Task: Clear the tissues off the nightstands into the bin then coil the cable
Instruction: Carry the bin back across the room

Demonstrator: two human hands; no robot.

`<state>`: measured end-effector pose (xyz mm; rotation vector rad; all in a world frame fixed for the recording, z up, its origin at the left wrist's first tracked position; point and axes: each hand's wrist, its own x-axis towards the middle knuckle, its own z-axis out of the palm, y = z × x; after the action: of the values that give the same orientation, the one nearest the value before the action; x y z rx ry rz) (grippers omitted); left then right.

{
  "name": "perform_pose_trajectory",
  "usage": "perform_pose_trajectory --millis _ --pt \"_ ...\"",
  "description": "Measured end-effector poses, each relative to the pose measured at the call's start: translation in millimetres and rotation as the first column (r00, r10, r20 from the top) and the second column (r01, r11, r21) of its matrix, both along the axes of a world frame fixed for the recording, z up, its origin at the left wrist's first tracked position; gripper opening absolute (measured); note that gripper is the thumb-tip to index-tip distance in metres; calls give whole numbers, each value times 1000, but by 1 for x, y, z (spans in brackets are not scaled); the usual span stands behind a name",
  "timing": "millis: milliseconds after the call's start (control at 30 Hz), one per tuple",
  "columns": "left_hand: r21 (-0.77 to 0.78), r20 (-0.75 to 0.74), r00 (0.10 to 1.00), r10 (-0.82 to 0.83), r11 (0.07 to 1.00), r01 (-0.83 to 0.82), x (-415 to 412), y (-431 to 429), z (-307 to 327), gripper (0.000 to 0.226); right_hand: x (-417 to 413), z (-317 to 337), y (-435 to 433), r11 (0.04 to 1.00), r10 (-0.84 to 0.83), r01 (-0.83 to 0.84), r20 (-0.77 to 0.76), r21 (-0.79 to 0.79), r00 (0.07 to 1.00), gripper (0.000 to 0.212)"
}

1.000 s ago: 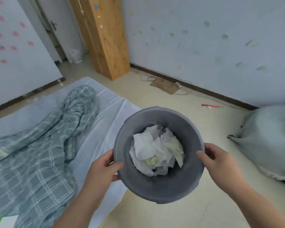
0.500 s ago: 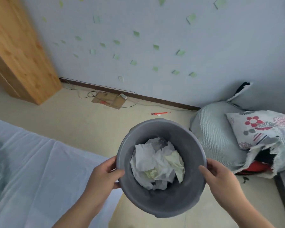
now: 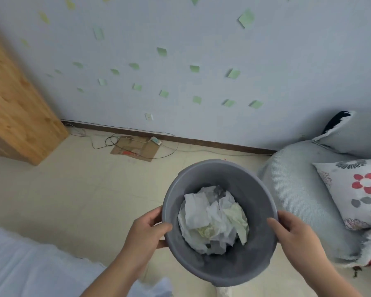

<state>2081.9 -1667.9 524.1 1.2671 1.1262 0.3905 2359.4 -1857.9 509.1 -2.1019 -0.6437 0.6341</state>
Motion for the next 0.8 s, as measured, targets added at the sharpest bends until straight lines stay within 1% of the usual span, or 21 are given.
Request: perform_pose_trajectory --millis 100,167,300,400,500,667,733,800 --pt "-60 -7 994 112 992 -112 19 54 4 54 38 0 80 994 114 -114 -56 2 992 13" --pt "-59 -22 983 182 981 -183 23 88 7 52 58 6 138 980 199 -200 -76 -6 977 13" --pt "-76 -24 933 359 930 -360 11 141 5 47 71 14 250 922 382 -386 -87 -29 920 13" --pt "-105 -29 859 511 853 -511 -11 179 -8 47 56 8 325 860 492 -502 -116 -86 863 15" --pt "-157 -35 794 606 782 -604 -37 223 -24 48 31 -3 401 806 565 -579 -137 -120 814 16" --pt "-193 -27 676 736 660 -726 -89 308 -47 49 -26 -3 545 700 680 -698 -158 -153 716 15" --pt "-203 -19 635 772 619 -758 -109 342 -44 47 -49 7 601 657 721 -739 -160 -150 674 14" --pt "-202 15 612 791 602 -773 -130 382 -33 44 -70 19 652 631 752 -766 -146 -123 642 13"
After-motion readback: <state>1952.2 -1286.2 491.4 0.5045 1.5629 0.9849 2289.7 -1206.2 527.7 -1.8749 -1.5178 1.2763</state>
